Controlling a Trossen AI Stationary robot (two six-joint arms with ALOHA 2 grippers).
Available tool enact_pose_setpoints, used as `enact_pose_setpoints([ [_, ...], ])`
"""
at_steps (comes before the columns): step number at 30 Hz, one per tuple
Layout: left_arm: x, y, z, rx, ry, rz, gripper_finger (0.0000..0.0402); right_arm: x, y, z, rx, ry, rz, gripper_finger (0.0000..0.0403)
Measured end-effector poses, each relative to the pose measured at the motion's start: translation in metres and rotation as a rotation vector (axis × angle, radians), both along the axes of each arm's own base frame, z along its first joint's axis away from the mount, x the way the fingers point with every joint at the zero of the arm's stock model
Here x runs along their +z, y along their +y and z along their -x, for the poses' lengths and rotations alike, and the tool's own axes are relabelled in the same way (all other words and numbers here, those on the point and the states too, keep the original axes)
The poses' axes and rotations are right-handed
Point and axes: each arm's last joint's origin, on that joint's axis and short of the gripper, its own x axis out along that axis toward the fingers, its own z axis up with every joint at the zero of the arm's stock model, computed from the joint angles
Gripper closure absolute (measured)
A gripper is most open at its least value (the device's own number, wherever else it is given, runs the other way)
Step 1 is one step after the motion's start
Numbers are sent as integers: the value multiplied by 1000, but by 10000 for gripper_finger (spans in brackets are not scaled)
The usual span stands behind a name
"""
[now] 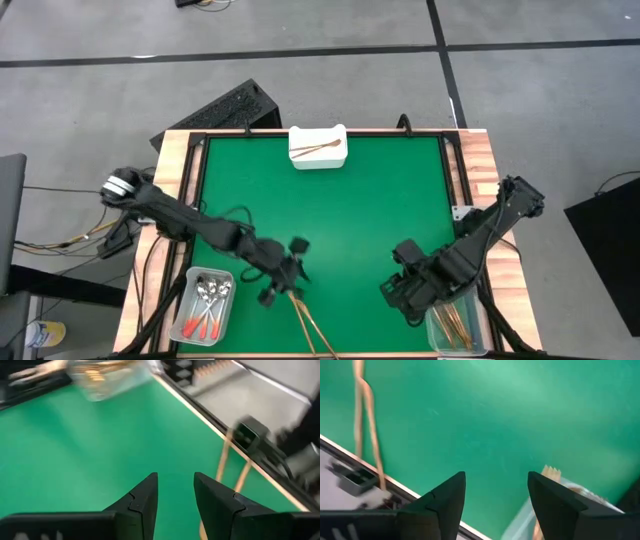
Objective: Sort silverware by color (type)
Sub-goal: Put the gold table knife into the white bin
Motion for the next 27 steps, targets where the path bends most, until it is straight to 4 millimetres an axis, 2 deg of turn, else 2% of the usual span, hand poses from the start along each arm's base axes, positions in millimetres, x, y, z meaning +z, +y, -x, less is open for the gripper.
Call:
enact_pose_setpoints([
  [8, -38, -41, -30, -182, 53, -150, 287, 7, -4, -14, -44, -109, -31, 170],
  [13, -54, -60, -45, -284, 27, -149, 287, 4, 3, -20, -55, -140, -64, 171],
  [17, -76, -75, -53, -342, 26, -141, 288, 5, 6, -22, -59, -168, -90, 171],
  [27, -121, -90, -64, -358, 108, -176, 288, 8, 12, -27, -100, -234, -165, 171],
])
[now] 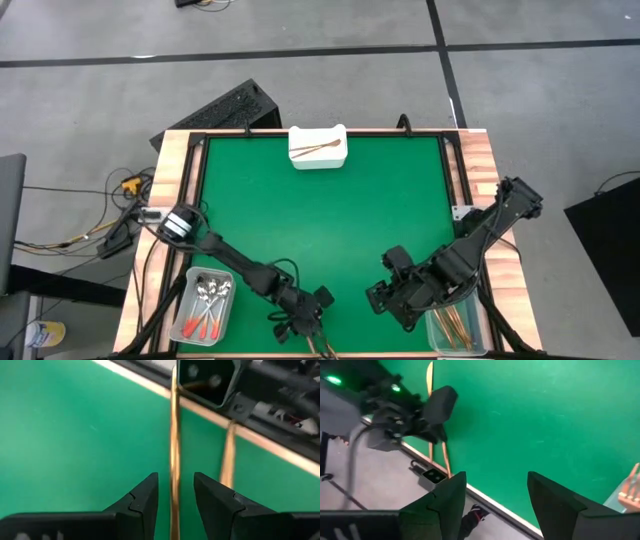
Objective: Sort silverware by color (type)
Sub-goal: Put the gold table knife into the white bin
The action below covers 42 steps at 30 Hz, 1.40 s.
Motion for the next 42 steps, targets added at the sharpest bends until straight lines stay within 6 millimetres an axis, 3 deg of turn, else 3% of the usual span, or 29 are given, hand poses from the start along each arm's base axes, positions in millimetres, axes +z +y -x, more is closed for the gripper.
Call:
enact_pose_setpoints([
  [5, -4, 1, 2, 33, -6, -90, 299, 1, 3, -1, 0, -19, -18, 171],
  [11, -5, 4, 4, 53, -8, -176, 388, 1, 3, -1, -6, -32, -10, 171],
  [15, 3, 6, 11, 86, -30, -304, 397, 2, 0, -3, -78, -87, 40, 171],
  [18, 22, 10, 19, 119, -79, -429, 400, 1, 2, -7, -119, -150, 57, 171],
  [20, 48, 13, 22, 157, -144, -448, 401, -1, 6, -14, -98, -202, 48, 171],
  [26, 115, 25, 39, 191, -288, -402, 401, -6, 27, -41, 94, -378, 76, 171],
  [30, 153, 33, 51, 189, -404, -356, 401, -15, 26, -61, 174, -425, 151, 171],
  [36, 179, 49, 63, 331, -389, -216, 401, -33, 3, -79, 242, -331, 343, 171],
  [42, 195, 65, 72, 613, -260, 79, 401, -80, -21, -117, 410, -173, 383, 171],
])
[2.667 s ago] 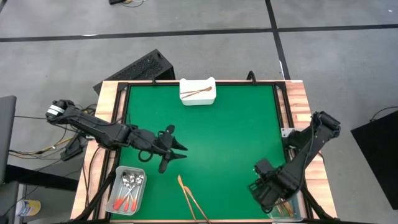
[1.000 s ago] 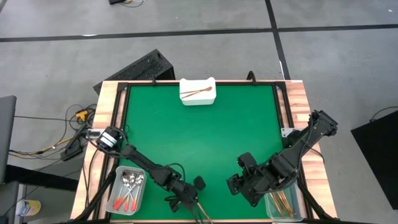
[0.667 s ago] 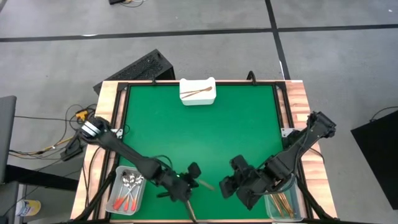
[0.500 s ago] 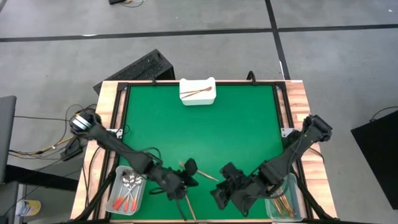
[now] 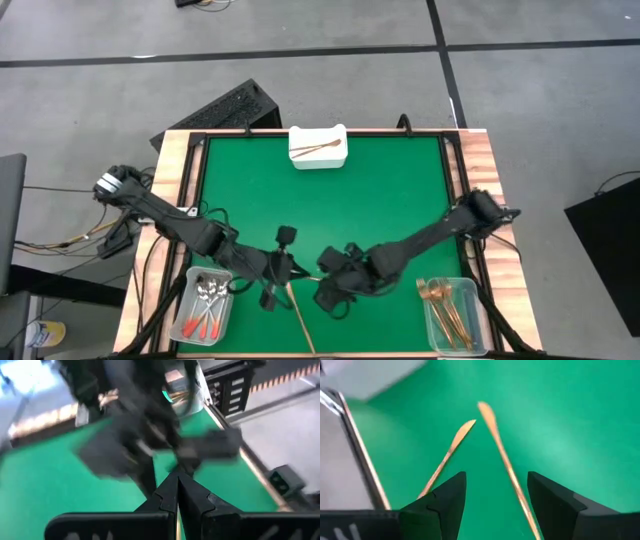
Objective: Sort silverware by color (type)
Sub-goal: Put the gold table knife into the white bin
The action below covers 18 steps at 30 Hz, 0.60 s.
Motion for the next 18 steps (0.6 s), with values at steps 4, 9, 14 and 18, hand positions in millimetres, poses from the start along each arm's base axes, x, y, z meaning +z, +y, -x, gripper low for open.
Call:
enact_pose_setpoints([
  [4, 9, 9, 18, 82, 55, 117, 401, -33, -6, -17, 28, 74, 42, 171],
  [9, 12, 20, 52, 154, 56, 224, 401, -62, -17, -29, 61, 162, 77, 171],
  [14, -4, 33, 87, 262, 28, 374, 396, -82, -23, -39, 151, 212, 43, 171],
  [18, -23, 40, 108, 345, 19, 533, 365, -98, -22, -41, 198, 266, 22, 172],
])
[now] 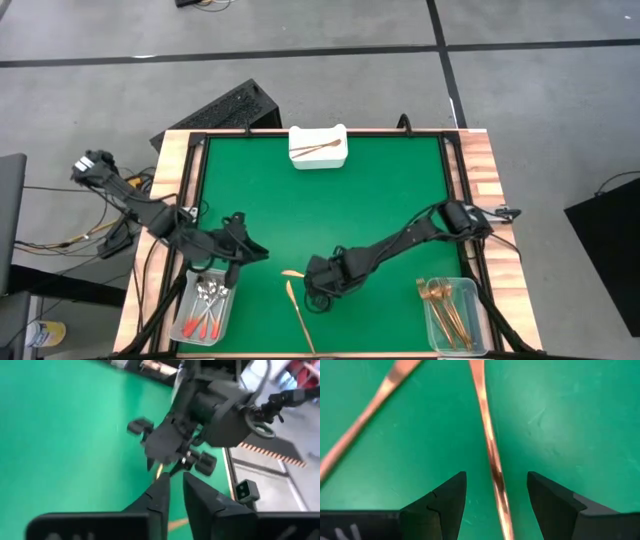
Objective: Sort silverware by color (type)
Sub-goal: Put the gold table knife into the white bin
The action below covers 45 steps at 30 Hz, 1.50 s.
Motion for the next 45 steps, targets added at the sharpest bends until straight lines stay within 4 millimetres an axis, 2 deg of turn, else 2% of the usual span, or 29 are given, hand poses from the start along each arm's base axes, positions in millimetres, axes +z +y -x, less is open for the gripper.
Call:
enact_pose_setpoints([
  [3, -15, 2, 10, 60, 26, 102, 332, -8, 1, -1, 23, 28, -15, 186],
  [6, -28, 1, 13, 88, 67, 154, 303, -16, 2, -1, -3, 57, -23, 226],
  [11, -43, -1, 14, 115, 125, 176, 286, -17, 1, 1, -75, 87, -35, 368],
  [12, -45, -1, 13, 122, 131, 178, 286, -16, 0, 1, -89, 85, -39, 380],
  [15, -47, -2, 12, 133, 136, 188, 286, -8, -5, 3, -180, 85, -67, 382],
  [19, -46, -3, 11, 131, 125, 200, 285, 7, -13, 10, -245, 72, 0, 396],
  [24, -43, -1, 10, 146, 97, 178, 285, 54, -32, 16, -307, -47, 46, 395],
  [30, -43, 13, 2, 230, 58, 80, 285, 93, -42, 20, -350, -222, 66, 396],
  [32, -43, 19, -2, 245, 65, 88, 285, 99, -47, 21, -362, -234, 59, 387],
  [34, -43, 26, -4, 259, 73, 89, 285, 92, -48, 19, -347, -207, 69, 365],
  [41, -44, 42, -11, 250, 113, 132, 285, 40, -39, 4, -226, -42, 26, 266],
  [45, -45, 41, -11, 230, 126, 144, 285, 15, -36, 0, -199, 22, 48, 243],
])
